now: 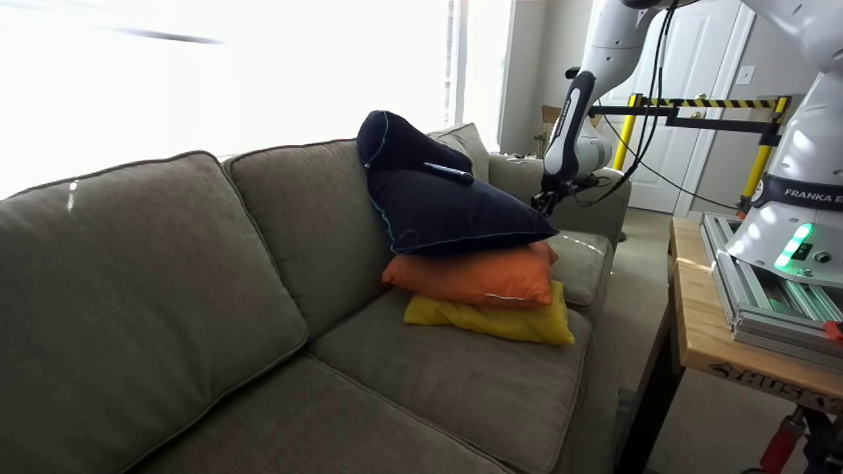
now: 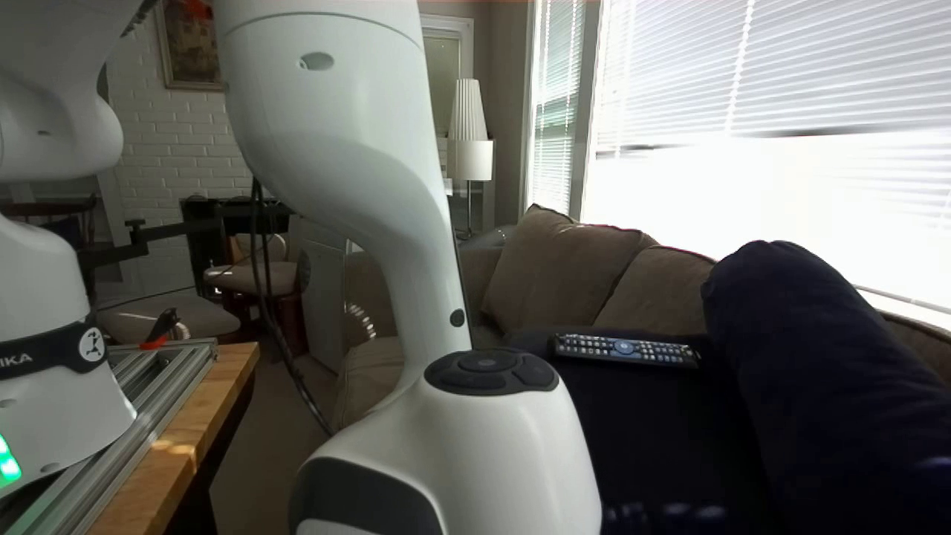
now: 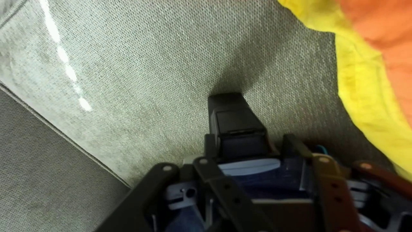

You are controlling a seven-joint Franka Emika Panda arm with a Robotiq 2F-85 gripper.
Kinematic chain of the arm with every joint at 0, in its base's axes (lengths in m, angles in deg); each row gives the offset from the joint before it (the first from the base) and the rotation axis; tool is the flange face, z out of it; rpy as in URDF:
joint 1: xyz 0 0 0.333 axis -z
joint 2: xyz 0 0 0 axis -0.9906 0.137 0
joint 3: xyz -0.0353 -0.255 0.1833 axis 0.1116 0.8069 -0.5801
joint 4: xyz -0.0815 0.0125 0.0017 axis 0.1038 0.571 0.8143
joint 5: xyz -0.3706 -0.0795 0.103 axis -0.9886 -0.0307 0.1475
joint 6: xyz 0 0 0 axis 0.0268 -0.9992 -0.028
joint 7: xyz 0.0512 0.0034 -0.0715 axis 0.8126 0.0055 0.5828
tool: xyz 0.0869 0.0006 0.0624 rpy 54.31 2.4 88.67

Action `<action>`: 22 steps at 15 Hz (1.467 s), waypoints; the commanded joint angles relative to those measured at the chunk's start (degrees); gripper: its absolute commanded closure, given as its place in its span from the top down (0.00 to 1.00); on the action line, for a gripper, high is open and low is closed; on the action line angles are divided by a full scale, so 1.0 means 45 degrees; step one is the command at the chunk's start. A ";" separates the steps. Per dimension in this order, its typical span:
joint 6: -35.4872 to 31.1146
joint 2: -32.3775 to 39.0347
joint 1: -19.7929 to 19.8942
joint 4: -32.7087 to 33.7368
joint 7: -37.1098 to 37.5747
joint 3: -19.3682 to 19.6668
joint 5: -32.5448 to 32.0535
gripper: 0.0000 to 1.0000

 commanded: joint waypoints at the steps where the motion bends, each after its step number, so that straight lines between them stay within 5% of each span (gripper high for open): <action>1: -0.0043 -0.0452 0.0205 -0.0569 -0.0196 -0.0024 -0.0491 0.32; 13: 0.0035 0.0247 -0.0159 -0.0251 -0.0006 0.0693 -0.0321 0.32; 14: 0.0039 0.0331 -0.0214 -0.0199 0.0022 0.0765 -0.0294 0.40; 15: 0.0019 0.0394 -0.0238 -0.0168 0.0042 0.0805 -0.0277 0.59; 21: 0.0040 0.0835 -0.0507 0.0059 0.0105 0.1132 -0.0217 0.45; 22: 0.0051 0.0884 -0.0558 0.0082 0.0110 0.1185 -0.0213 0.62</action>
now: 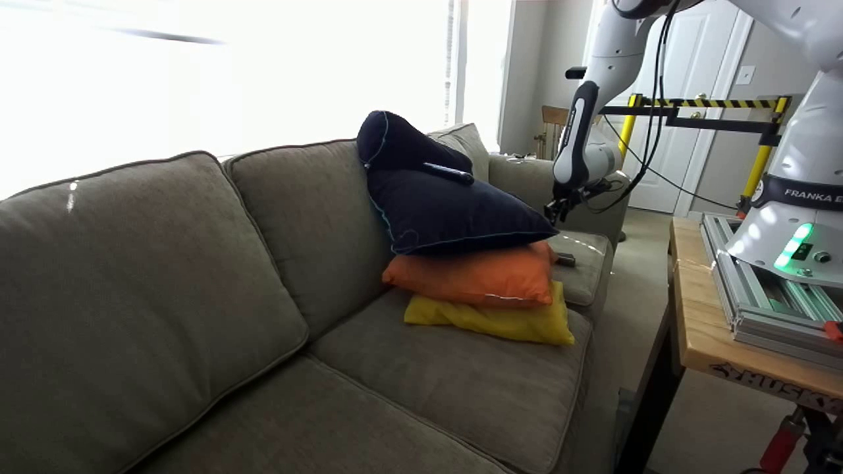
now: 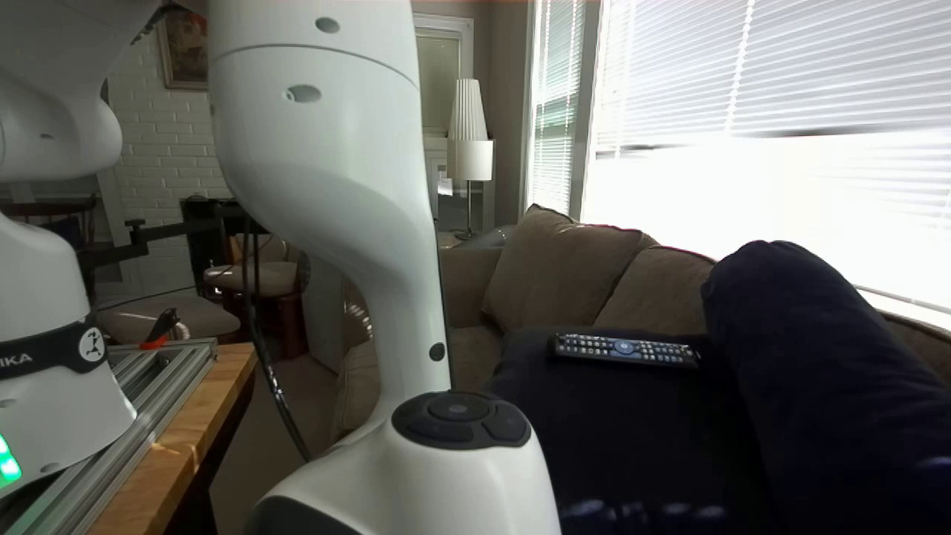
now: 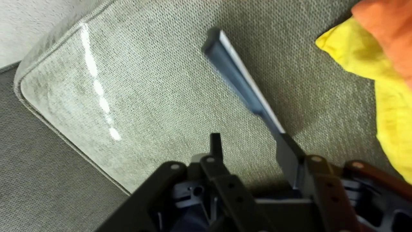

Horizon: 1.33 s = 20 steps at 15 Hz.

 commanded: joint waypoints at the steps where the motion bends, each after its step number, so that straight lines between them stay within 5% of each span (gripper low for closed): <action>1: 0.0043 0.0348 -0.0270 0.0296 0.0123 0.0314 -0.0150 0.76; 5: 0.0205 0.0458 -0.0005 0.0487 -0.0123 0.0108 -0.0386 1.00; 8: 0.0781 0.0980 0.0179 0.1042 -0.0390 -0.0065 -0.0645 1.00; 13: 0.4004 0.2202 0.1084 0.2946 -0.1643 -0.1136 -0.1306 1.00; 20: 0.3808 0.3996 0.1212 0.4974 -0.2869 -0.1144 -0.1633 1.00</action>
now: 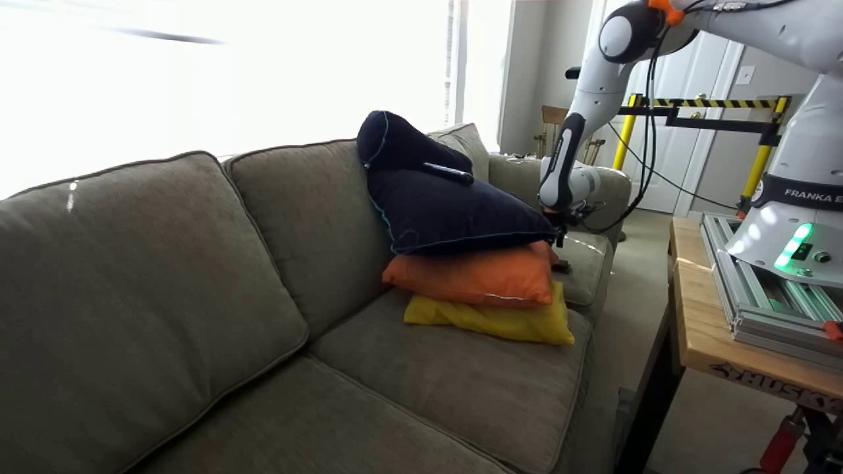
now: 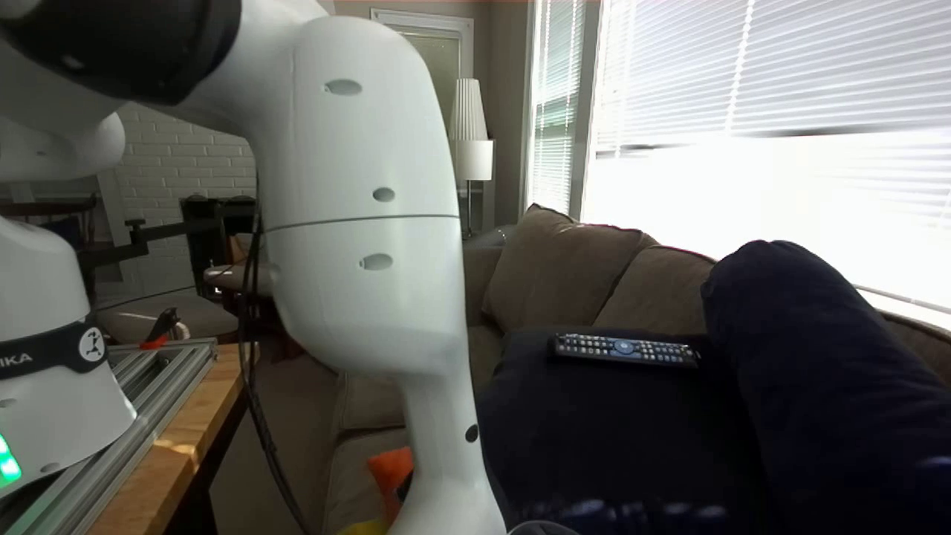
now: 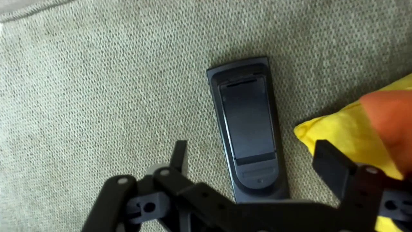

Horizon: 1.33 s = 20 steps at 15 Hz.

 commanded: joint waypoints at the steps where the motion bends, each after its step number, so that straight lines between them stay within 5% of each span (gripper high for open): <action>1: -0.0022 0.1077 0.0478 0.1329 -0.0660 -0.0234 -0.0589 1.00; 7: -0.0134 0.2055 0.1092 0.2223 -0.1437 -0.0813 -0.0676 1.00; 8: -0.0183 0.2162 0.1094 0.2351 -0.1482 -0.0814 -0.0683 0.92; 9: -0.0311 0.2327 0.1185 0.2469 -0.1565 -0.0885 -0.0700 0.74; 15: -0.0567 0.1927 0.1341 0.2273 -0.1414 -0.1105 -0.0551 0.33; 20: -0.1135 0.0608 0.1590 0.1323 -0.1292 -0.1424 -0.0510 0.33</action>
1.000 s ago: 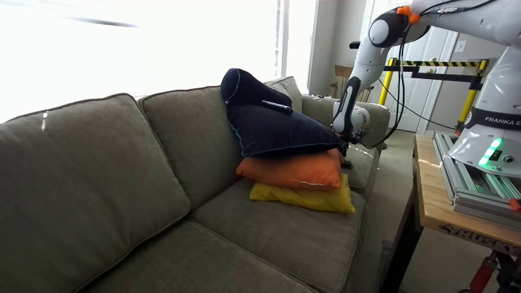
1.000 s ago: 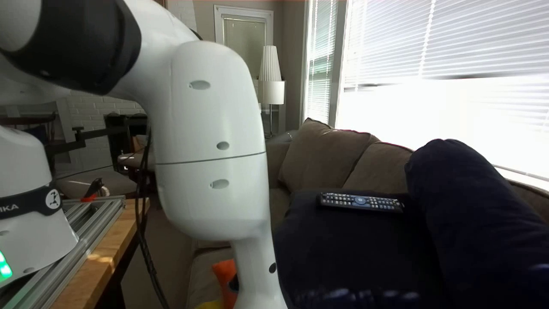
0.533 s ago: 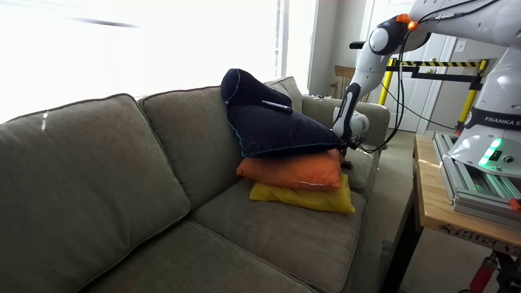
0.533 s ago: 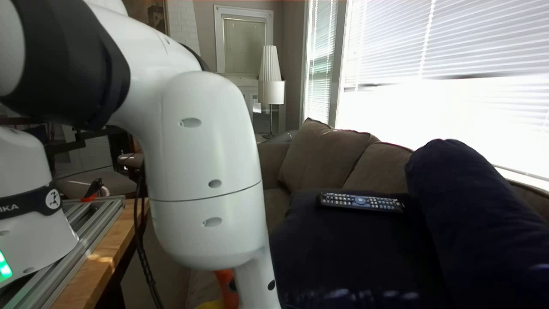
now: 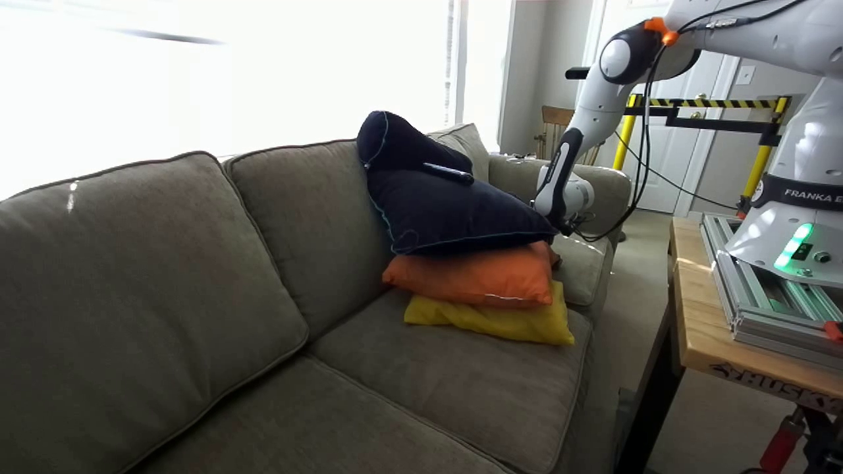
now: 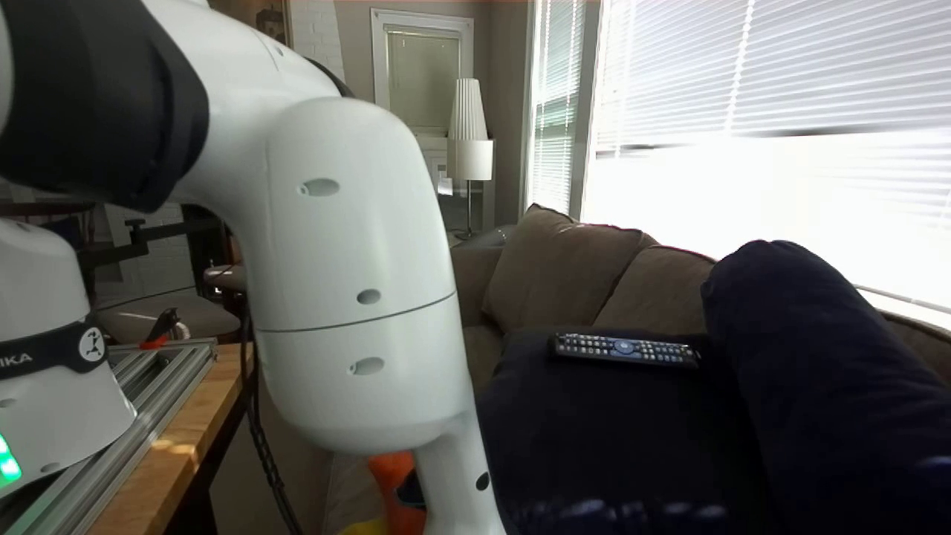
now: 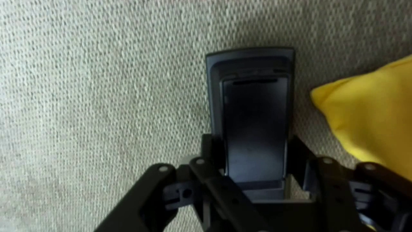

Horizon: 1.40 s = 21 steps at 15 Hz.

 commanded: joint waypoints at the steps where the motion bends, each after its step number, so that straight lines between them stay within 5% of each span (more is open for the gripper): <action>1: -0.0314 -0.1365 0.0574 -0.1001 0.0047 -0.0535 -0.0287 0.33; 11: 0.1737 -0.5808 0.2191 -0.3838 -0.0764 -0.2380 -0.0033 0.33; 21: 0.4646 -0.9154 0.4042 -0.4990 -0.2824 -0.4852 0.2054 0.33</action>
